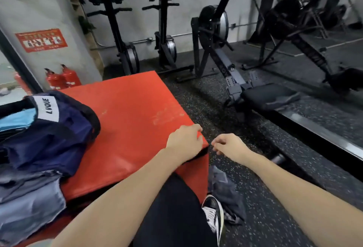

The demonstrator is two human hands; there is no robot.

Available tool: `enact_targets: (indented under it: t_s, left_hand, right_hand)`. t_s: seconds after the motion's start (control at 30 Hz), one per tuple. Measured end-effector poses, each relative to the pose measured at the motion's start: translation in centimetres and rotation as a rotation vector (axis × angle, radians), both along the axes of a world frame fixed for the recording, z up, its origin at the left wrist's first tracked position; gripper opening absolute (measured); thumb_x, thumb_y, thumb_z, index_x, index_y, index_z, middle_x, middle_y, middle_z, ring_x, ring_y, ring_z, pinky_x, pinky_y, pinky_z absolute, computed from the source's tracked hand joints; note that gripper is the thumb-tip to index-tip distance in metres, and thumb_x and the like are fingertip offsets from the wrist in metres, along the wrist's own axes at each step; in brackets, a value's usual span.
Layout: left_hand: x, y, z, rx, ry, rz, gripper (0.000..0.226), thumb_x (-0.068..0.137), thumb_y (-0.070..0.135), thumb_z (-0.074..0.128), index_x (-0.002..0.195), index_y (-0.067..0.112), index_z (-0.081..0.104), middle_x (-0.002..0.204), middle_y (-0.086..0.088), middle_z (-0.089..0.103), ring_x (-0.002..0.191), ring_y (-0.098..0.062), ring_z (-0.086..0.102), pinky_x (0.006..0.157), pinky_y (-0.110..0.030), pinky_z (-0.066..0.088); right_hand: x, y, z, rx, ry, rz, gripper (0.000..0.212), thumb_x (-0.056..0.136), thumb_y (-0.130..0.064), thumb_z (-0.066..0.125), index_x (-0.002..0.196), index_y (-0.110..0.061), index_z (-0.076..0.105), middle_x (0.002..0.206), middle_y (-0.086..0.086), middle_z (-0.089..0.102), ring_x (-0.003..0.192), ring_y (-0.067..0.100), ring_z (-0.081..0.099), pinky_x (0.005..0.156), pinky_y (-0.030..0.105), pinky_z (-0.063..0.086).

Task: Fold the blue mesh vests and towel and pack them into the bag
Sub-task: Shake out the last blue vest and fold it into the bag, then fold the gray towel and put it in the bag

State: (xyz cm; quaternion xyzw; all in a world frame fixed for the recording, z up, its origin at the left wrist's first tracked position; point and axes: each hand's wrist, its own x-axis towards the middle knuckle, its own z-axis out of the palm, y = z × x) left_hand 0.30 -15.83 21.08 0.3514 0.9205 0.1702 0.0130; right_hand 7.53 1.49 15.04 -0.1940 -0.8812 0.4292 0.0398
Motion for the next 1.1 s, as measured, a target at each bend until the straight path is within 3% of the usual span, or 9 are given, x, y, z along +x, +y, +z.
enact_targets:
  t_s: [0.23, 0.33, 0.47, 0.53, 0.6, 0.67, 0.77, 0.87, 1.1]
  left_hand:
    - [4.1, 9.8, -8.6, -0.384, -0.11, -0.206, 0.029, 0.094, 0.033, 0.052, 0.12, 0.021, 0.059, 0.123, -0.012, 0.061, 0.114, -0.036, 0.06, 0.09, -0.042, 0.048]
    - [4.3, 11.8, -12.7, -0.495, -0.198, -0.21, 0.027, 0.093, 0.029, 0.054, 0.117, 0.021, 0.061, 0.127, -0.011, 0.061, 0.116, -0.034, 0.06, 0.093, -0.039, 0.048]
    - [3.6, 13.3, -17.8, -0.638, -0.314, -0.219, 0.032, 0.095, 0.029, 0.054, 0.123, 0.016, 0.058, 0.13, -0.01, 0.059, 0.118, -0.033, 0.059, 0.094, -0.04, 0.048]
    - [3.1, 13.9, -20.1, -0.679, -0.349, -0.22, 0.033, 0.095, 0.03, 0.054, 0.124, 0.016, 0.058, 0.129, -0.011, 0.059, 0.116, -0.034, 0.059, 0.092, -0.04, 0.049]
    - [2.5, 14.4, -22.2, -0.71, -0.381, -0.221, 0.033, 0.095, 0.029, 0.053, 0.126, 0.018, 0.057, 0.129, -0.011, 0.058, 0.116, -0.034, 0.059, 0.091, -0.041, 0.048]
    - [2.0, 14.6, -24.2, -0.73, -0.41, -0.225, 0.034, 0.095, 0.026, 0.052, 0.128, 0.019, 0.056, 0.129, -0.011, 0.058, 0.115, -0.034, 0.059, 0.092, -0.041, 0.048]
    - [1.2, 14.5, -26.6, -0.744, -0.442, -0.227, 0.034, 0.093, 0.021, 0.05, 0.127, 0.019, 0.056, 0.129, -0.012, 0.058, 0.116, -0.035, 0.058, 0.092, -0.04, 0.048]
    - [0.1, 14.4, -28.4, -0.732, -0.498, -0.203, 0.035, 0.092, 0.023, 0.05, 0.127, 0.02, 0.057, 0.13, -0.011, 0.059, 0.116, -0.034, 0.058, 0.093, -0.04, 0.049]
    - [-1.9, 13.3, -30.0, -0.59, -0.608, -0.047, 0.031, 0.093, 0.025, 0.056, 0.123, 0.018, 0.061, 0.125, -0.009, 0.063, 0.111, -0.031, 0.061, 0.095, -0.039, 0.051]
  right_hand:
    - [4.5, 6.7, -10.0, 0.03, -0.245, -0.051, 0.014, 0.09, -0.014, 0.062, 0.08, -0.023, 0.068, 0.078, -0.001, 0.068, 0.074, 0.013, 0.061, 0.062, 0.02, 0.041]
    - [5.6, 7.9, -15.4, 0.008, -0.367, -0.035, 0.027, 0.091, -0.016, 0.062, 0.066, -0.025, 0.057, 0.081, 0.0, 0.063, 0.078, 0.014, 0.057, 0.059, 0.023, 0.037]
    - [6.5, 8.3, -22.3, -0.067, -0.511, -0.036, 0.015, 0.089, -0.017, 0.062, 0.074, -0.016, 0.058, 0.083, 0.009, 0.063, 0.077, 0.02, 0.059, 0.064, 0.027, 0.04]
    - [6.5, 8.5, -25.6, -0.09, -0.567, -0.023, 0.009, 0.089, -0.02, 0.062, 0.082, -0.016, 0.058, 0.094, 0.014, 0.069, 0.087, 0.026, 0.065, 0.067, 0.028, 0.04]
    - [6.5, 8.4, -28.5, -0.12, -0.627, -0.036, 0.01, 0.089, -0.021, 0.06, 0.093, -0.013, 0.063, 0.104, 0.013, 0.071, 0.097, 0.029, 0.067, 0.072, 0.03, 0.044]
    - [6.7, 8.3, -31.1, -0.153, -0.674, -0.095, 0.026, 0.088, -0.023, 0.057, 0.109, -0.012, 0.064, 0.11, 0.013, 0.07, 0.101, 0.03, 0.065, 0.078, 0.031, 0.047]
    - [6.7, 7.8, -34.0, -0.175, -0.702, -0.19, 0.052, 0.087, -0.028, 0.064, 0.133, -0.011, 0.048, 0.129, 0.016, 0.056, 0.114, 0.034, 0.058, 0.094, 0.035, 0.047]
    - [6.2, 7.2, -35.9, -0.237, -0.702, -0.301, 0.067, 0.088, -0.033, 0.071, 0.14, -0.01, 0.037, 0.135, 0.015, 0.045, 0.119, 0.035, 0.054, 0.099, 0.042, 0.045]
    - [4.2, 7.7, -37.3, -0.357, -0.586, -0.521, 0.025, 0.088, -0.018, 0.062, 0.111, -0.007, 0.063, 0.102, 0.012, 0.07, 0.086, 0.027, 0.065, 0.076, 0.035, 0.055]
